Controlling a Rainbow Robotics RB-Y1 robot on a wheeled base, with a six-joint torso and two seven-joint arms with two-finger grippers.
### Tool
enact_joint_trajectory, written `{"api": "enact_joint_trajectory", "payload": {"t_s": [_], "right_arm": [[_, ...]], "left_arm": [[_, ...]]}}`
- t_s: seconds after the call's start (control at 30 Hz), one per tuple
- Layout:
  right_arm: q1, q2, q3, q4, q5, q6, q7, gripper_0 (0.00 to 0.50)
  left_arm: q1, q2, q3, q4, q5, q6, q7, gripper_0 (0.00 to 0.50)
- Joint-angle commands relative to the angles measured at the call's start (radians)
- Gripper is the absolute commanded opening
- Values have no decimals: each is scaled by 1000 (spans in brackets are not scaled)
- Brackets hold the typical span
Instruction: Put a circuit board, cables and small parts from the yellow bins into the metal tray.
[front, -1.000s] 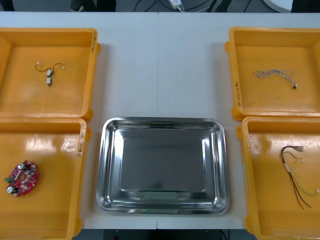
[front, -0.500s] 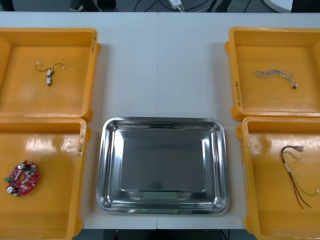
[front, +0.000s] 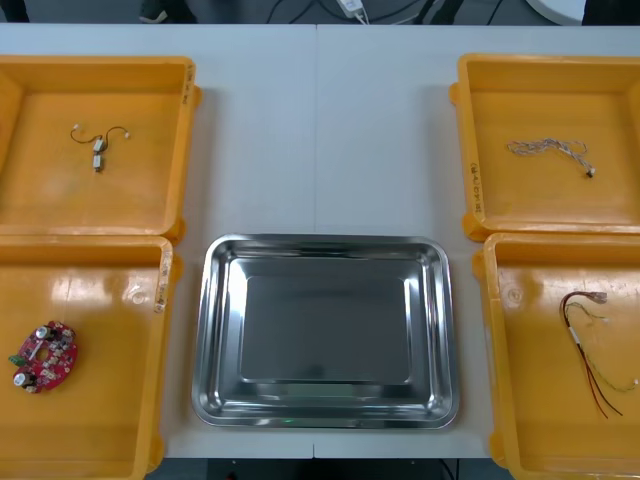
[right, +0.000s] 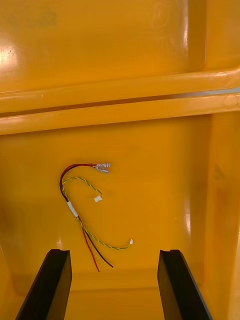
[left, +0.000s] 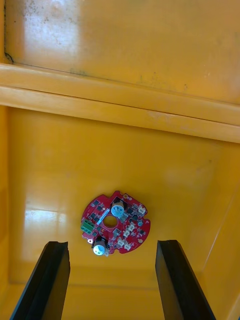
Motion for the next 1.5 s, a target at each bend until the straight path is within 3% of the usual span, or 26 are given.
{"api": "enact_joint_trajectory", "payload": {"t_s": [0.03,1.5], "right_arm": [[13,11,-35,-26,-8,5,42,500],[13,11,-35,-26,-8,5,42,500]], "left_arm": [[20,-9,30,-29,-10,9,-83,500],[20,-9,30,-29,-10,9,-83,500]]}}
